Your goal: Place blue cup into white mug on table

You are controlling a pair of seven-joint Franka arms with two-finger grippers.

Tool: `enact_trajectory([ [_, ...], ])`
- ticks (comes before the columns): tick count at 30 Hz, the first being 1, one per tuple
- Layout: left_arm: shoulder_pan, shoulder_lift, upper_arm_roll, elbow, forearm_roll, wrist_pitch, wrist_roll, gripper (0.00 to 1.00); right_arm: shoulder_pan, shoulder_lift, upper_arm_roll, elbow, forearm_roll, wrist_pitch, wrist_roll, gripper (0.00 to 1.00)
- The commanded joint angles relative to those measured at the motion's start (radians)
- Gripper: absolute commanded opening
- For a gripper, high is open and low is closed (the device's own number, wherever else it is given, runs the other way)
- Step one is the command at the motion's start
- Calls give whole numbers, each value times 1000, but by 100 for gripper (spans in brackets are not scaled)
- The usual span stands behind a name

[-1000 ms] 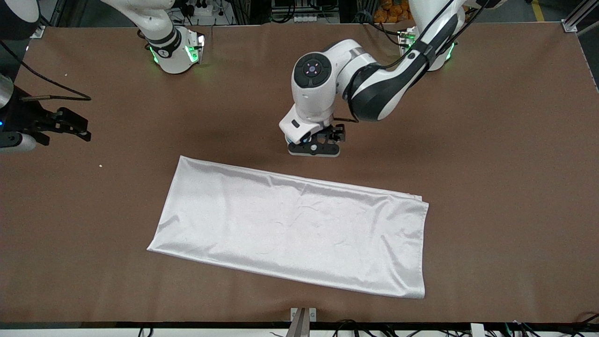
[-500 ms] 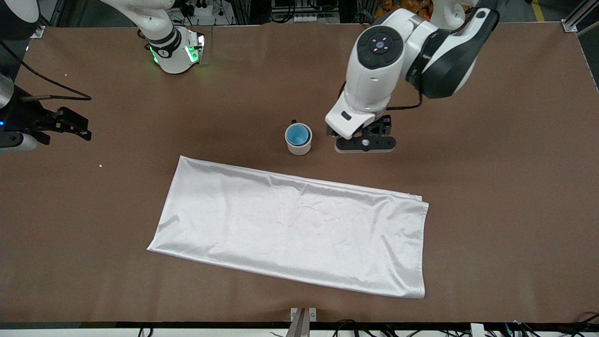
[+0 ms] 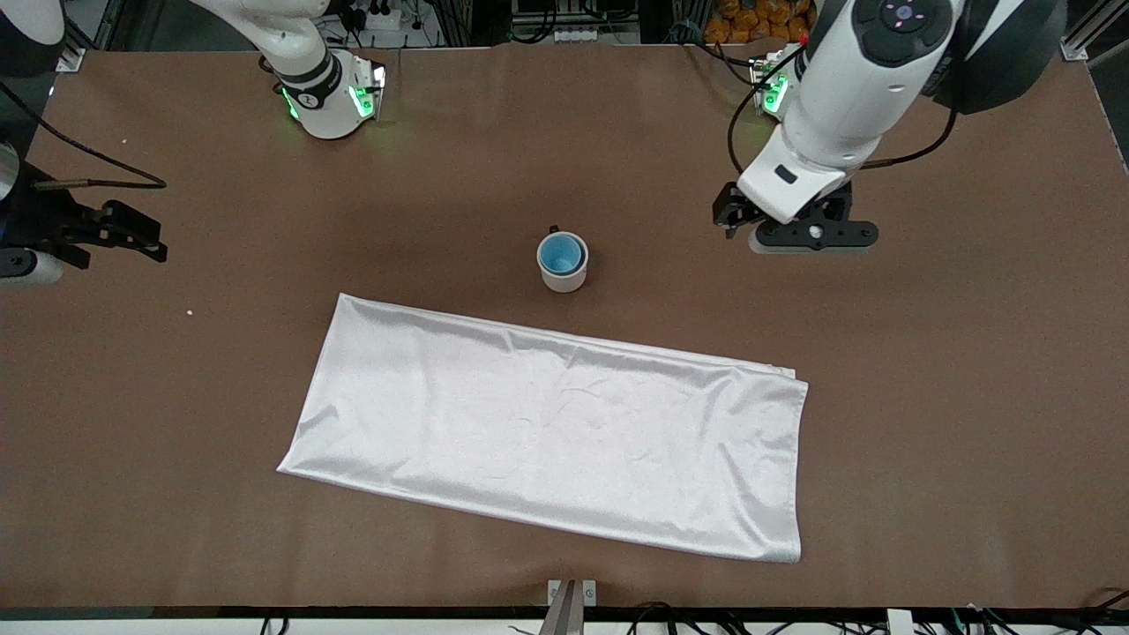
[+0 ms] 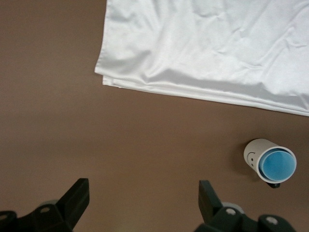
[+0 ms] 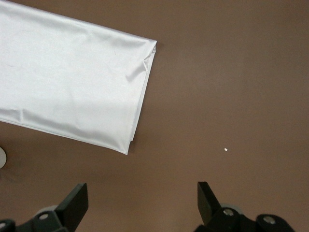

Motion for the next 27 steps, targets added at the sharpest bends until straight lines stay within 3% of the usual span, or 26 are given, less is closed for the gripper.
enact_trajectory([
  [1, -4, -112, 60, -95, -29, -19, 51, 100, -16, -4, 10, 6, 5, -14, 0, 100],
  [7, -3, -141, 100, -98, -29, -73, 60, 100, -16, -4, 10, 8, 5, -11, 0, 100],
  [17, -3, -146, 227, -98, -31, -107, 81, 100, -16, -4, 10, 6, 5, -12, 1, 100],
  [27, 20, -130, 267, -82, -34, -110, 127, 100, -16, -4, 10, 6, 5, -14, 1, 100],
])
